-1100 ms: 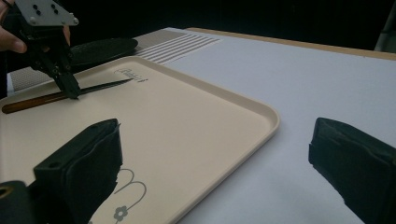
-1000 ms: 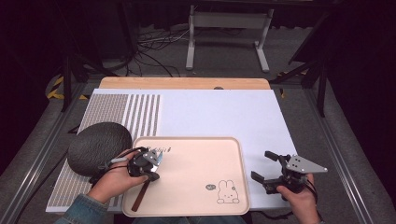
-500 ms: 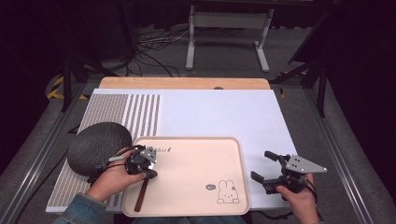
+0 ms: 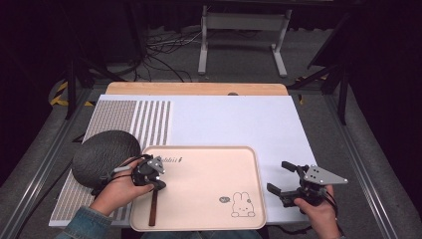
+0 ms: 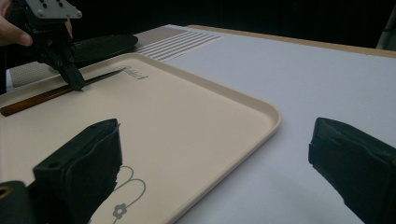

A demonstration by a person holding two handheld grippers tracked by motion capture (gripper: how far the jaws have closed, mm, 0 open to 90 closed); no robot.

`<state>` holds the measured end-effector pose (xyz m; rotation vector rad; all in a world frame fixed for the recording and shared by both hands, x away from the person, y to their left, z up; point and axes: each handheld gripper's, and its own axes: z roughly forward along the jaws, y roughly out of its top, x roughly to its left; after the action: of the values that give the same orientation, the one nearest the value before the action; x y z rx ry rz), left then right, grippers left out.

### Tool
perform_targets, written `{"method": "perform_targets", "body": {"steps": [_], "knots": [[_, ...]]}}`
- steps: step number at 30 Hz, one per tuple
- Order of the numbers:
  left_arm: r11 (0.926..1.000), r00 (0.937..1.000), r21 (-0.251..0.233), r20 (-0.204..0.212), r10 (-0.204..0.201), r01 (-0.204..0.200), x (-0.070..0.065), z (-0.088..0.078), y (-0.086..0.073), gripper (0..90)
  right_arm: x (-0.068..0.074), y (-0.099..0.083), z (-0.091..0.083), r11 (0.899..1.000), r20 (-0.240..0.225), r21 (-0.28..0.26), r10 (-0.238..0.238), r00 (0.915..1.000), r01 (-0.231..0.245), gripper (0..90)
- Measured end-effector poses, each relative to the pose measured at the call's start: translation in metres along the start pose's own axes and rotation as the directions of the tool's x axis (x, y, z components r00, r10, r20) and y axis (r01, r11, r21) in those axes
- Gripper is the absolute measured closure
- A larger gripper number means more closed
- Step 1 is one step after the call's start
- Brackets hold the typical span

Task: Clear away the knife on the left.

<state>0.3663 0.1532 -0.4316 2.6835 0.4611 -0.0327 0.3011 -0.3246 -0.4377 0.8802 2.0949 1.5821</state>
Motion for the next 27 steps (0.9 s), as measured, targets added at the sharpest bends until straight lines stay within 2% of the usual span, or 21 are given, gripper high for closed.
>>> {"method": "perform_targets", "body": {"steps": [3, 6, 9, 10, 11, 12, 13, 14, 16, 17, 18, 22, 24, 27], "knots": [[1.0, 1.0, -0.003, -0.004, 0.005, -0.005, 0.0, -0.001, 0.0, 89.4, 0.0, 0.0, 0.0, 1.0, 0.0, 0.0, -0.001, 1.0, 0.001, 3.7], [0.9991, 0.9999, -0.04, -0.006, 0.01, -0.01, -0.004, -0.005, 0.0, 82.7, 0.0, 0.0, 0.0, 1.0, 0.001, -0.001, 0.001, 1.0, -0.001, 3.7], [0.9966, 0.9997, -0.082, -0.025, 0.0, -0.002, -0.008, -0.011, 0.001, 68.8, 0.0, 0.0, 0.0, 1.0, 0.001, 0.002, -0.001, 1.0, 0.001, 3.7], [0.9966, 0.9997, -0.082, -0.025, 0.0, -0.002, -0.008, -0.011, 0.001, 64.5, 0.0, 0.0, 0.0, 1.0, 0.002, 0.0, -0.002, 1.0, 0.002, 3.7], [0.9952, 0.9996, -0.098, -0.028, -0.002, 0.0, -0.009, -0.013, 0.001, 64.5, 0.0, 0.0, 0.0, 1.0, 0.002, 0.0, -0.002, 1.0, 0.002, 3.7], [0.9895, 0.9984, -0.144, -0.052, -0.023, 0.015, -0.01, -0.018, 0.001, 49.4, 0.0, 0.0, 0.0, 1.0, 0.006, -0.004, -0.004, 1.0, 0.004, 3.7], [0.9895, 0.9984, -0.144, -0.052, -0.023, 0.015, -0.01, -0.018, 0.001, 44.1, 0.0, 0.0, 0.0, 1.0, 0.006, -0.004, -0.004, 1.0, 0.004, 3.7], [0.9852, 0.9972, -0.17, -0.069, -0.03, 0.017, -0.011, -0.022, 0.0, 44.1, 0.001, 0.0, -0.001, 1.0, 0.006, -0.004, -0.001, 1.0, 0.001, 3.7], [0.9767, 0.996, -0.213, -0.077, -0.047, 0.03, -0.011, -0.027, -0.002, 32.0, 0.0, 0.001, -0.001, 1.0, 0.008, -0.005, -0.002, 1.0, 0.002, 3.7], [0.9687, 0.9951, -0.246, -0.083, -0.054, 0.032, -0.012, -0.031, -0.004, 28.2, 0.0, 0.001, -0.001, 1.0, 0.009, -0.005, -0.002, 1.0, 0.002, 3.7], [0.9687, 0.9951, -0.246, -0.083, -0.054, 0.032, -0.012, -0.031, -0.004, 24.7, 0.0, 0.001, -0.001, 1.0, 0.009, -0.005, -0.002, 1.0, 0.002, 3.7], [0.9499, 0.9908, -0.309, -0.106, -0.084, 0.048, -0.014, -0.04, -0.01, 18.7, 0.0, 0.001, -0.001, 1.0, 0.011, -0.008, -0.006, 0.9999, 0.006, 3.6], [0.9434, 0.9904, -0.327, -0.103, -0.093, 0.054, -0.015, -0.045, -0.013, 16.9, 0.0, 0.001, -0.002, 1.0, 0.012, -0.012, -0.008, 0.9999, 0.008, 3.6], [0.9319, 0.9867, -0.359, -0.127, -0.101, 0.049, -0.017, -0.051, -0.017, 14.4, 0.0, 0.001, -0.002, 1.0, 0.015, -0.012, -0.009, 0.9999, 0.009, 3.6]]}}
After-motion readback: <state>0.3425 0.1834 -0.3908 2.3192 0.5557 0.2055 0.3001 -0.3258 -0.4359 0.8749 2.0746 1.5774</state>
